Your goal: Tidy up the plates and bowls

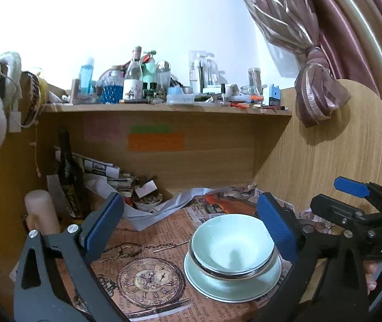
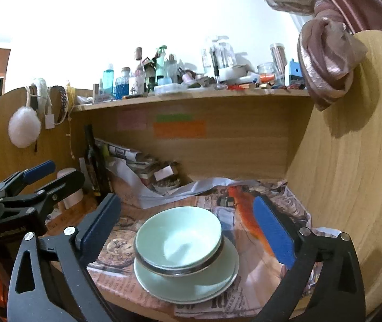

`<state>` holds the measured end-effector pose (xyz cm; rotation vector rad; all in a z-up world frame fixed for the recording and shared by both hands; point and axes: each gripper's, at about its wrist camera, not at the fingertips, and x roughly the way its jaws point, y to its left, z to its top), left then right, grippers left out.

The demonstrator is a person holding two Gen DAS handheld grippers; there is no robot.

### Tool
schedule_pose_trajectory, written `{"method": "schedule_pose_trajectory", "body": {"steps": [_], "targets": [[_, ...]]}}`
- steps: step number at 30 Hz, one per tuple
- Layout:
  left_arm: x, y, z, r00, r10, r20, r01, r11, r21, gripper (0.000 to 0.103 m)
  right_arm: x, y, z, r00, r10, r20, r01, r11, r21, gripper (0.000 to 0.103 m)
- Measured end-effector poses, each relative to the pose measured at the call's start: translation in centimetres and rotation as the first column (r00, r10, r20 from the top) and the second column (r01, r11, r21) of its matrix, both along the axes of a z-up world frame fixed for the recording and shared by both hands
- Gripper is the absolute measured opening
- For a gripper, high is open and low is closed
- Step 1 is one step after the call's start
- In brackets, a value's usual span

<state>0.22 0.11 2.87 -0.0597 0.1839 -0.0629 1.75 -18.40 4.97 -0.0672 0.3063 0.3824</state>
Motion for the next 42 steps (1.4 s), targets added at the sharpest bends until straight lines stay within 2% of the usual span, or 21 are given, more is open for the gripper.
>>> {"method": "schedule_pose_trajectory", "body": {"steps": [2, 12, 42], "targets": [[-0.7, -0.2, 0.2, 1.0, 0.009, 0.011, -0.009, 1.0, 0.006, 0.102, -0.7, -0.1, 0.2, 1.0, -0.004, 0.015, 0.004, 1.0, 0.004, 0.103], [-2.5, -0.3, 0.2, 0.999, 0.036, 0.037, -0.037, 0.999, 0.005, 0.103, -2.2, -0.4, 0.7, 0.999, 0.01, 0.045, -0.011, 1.0, 0.027, 0.103], [-2.3, -0.2, 0.0, 0.999, 0.037, 0.029, -0.037, 0.999, -0.001, 0.103, -2.4, -0.2, 0.5, 0.999, 0.011, 0.046, -0.012, 0.999, 0.038, 0.103]]}}
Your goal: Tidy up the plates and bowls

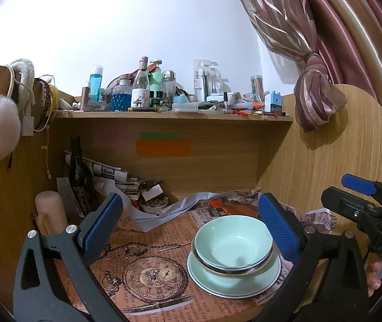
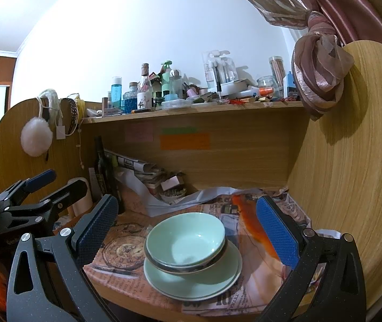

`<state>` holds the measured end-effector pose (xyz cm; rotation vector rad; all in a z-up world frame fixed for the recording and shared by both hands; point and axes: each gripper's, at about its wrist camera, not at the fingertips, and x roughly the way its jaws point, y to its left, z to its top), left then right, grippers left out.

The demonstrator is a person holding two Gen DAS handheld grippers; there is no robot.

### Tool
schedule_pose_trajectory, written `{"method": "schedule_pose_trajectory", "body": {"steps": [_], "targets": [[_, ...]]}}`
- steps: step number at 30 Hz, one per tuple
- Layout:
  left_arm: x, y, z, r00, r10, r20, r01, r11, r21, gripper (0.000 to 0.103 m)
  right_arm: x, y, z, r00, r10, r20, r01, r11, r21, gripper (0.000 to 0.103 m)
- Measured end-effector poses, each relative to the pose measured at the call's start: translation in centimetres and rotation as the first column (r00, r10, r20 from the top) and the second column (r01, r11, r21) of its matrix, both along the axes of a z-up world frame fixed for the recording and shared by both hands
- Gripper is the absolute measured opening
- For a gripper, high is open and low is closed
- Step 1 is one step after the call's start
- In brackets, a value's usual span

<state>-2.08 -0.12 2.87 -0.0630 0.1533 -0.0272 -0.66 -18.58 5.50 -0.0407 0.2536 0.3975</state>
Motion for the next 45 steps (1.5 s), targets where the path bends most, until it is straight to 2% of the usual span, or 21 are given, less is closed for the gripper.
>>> {"method": "schedule_pose_trajectory", "body": {"steps": [45], "targets": [[0.3, -1.0, 0.1, 0.999, -0.034, -0.013, 0.034, 0.999, -0.01, 0.103, 0.1, 0.3, -0.3, 1.0, -0.022, -0.013, 0.022, 1.0, 0.015, 0.103]]}}
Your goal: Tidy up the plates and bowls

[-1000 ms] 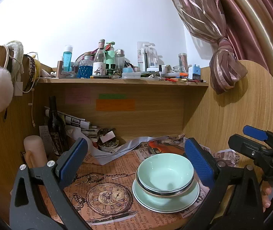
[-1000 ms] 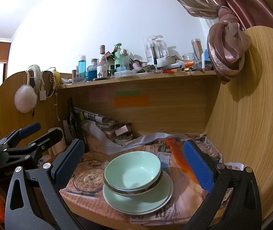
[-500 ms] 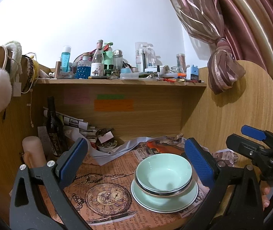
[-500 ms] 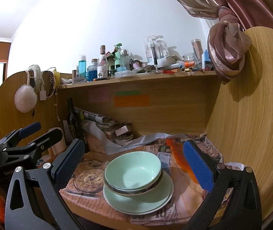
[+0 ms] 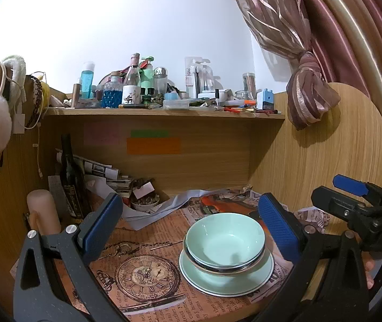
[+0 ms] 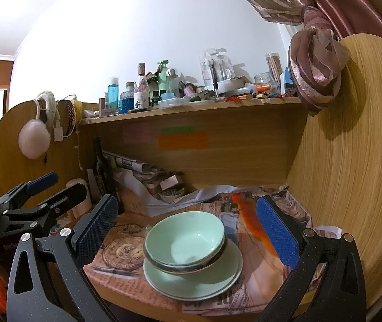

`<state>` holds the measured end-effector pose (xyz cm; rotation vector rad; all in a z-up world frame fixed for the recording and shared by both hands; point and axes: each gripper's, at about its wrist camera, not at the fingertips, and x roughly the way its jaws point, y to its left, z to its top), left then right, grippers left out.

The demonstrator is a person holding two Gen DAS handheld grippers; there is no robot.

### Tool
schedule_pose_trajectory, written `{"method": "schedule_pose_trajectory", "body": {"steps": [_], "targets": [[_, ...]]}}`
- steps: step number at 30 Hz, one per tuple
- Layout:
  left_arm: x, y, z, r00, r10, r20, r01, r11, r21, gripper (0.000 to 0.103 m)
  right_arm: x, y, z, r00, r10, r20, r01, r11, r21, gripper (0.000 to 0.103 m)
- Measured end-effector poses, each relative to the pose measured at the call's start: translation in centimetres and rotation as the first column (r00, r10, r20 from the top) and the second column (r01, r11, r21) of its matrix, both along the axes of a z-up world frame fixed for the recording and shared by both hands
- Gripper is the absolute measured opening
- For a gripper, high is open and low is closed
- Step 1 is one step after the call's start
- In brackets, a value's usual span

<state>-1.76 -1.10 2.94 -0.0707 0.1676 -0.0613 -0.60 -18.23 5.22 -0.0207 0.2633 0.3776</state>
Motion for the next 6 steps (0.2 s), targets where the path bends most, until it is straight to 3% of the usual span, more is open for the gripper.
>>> {"method": "schedule_pose_trajectory", "body": {"steps": [6], "targets": [[0.08, -0.09, -0.06, 1.0, 0.0, -0.004, 0.0, 1.0, 0.002, 0.103, 0.22, 0.09, -0.25, 1.0, -0.004, -0.008, 0.004, 1.0, 0.0, 0.103]]}}
